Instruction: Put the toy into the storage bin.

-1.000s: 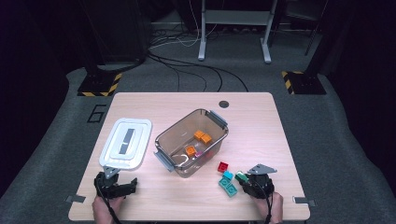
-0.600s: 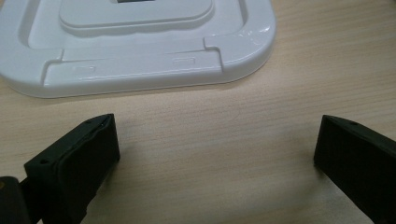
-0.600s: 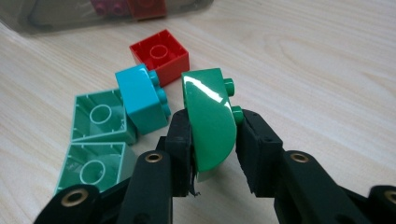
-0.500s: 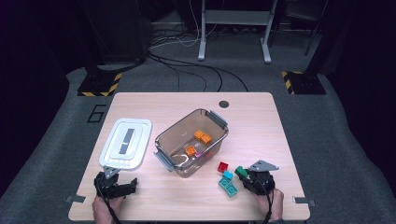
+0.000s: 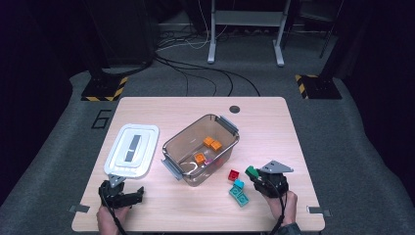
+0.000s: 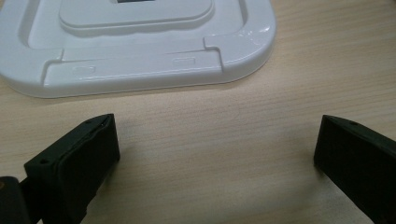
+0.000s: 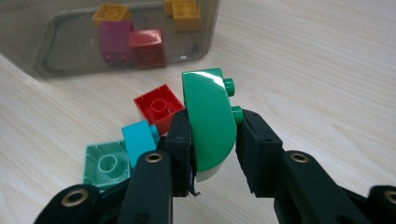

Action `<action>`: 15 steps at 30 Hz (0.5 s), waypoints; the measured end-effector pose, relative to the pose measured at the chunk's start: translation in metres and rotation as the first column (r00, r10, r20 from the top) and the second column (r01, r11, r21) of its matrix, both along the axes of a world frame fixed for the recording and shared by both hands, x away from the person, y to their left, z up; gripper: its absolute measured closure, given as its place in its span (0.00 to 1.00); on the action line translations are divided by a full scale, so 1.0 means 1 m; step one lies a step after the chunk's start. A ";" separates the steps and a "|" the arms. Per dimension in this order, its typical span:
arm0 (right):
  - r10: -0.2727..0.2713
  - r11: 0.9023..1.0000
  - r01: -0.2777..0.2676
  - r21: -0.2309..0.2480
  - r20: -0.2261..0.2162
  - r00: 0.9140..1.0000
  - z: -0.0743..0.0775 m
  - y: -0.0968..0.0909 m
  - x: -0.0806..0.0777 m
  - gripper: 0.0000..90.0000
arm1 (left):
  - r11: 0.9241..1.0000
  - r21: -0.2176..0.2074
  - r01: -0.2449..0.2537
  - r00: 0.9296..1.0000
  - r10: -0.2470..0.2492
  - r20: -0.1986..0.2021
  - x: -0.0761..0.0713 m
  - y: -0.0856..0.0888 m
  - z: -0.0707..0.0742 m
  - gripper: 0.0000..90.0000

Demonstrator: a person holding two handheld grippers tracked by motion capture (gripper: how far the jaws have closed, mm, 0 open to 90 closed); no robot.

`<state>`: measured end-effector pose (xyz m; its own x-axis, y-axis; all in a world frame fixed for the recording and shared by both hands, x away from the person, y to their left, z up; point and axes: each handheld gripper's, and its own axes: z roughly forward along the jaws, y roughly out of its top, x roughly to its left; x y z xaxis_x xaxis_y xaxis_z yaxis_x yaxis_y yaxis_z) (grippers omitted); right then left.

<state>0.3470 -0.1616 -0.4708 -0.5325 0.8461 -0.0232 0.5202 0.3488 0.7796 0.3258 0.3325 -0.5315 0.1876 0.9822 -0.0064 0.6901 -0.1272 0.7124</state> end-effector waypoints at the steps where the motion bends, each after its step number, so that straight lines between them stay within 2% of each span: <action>1: 0.002 1.000 -0.002 0.000 0.002 1.000 0.002 0.001 0.001 0.74 | 1.000 0.001 0.001 1.000 -0.001 0.000 0.000 0.000 0.000 0.00; 15: 0.034 0.999 -0.035 0.009 0.051 0.998 0.025 0.009 0.009 0.74 | 1.000 0.001 0.001 1.000 -0.001 0.001 0.000 0.000 0.000 0.00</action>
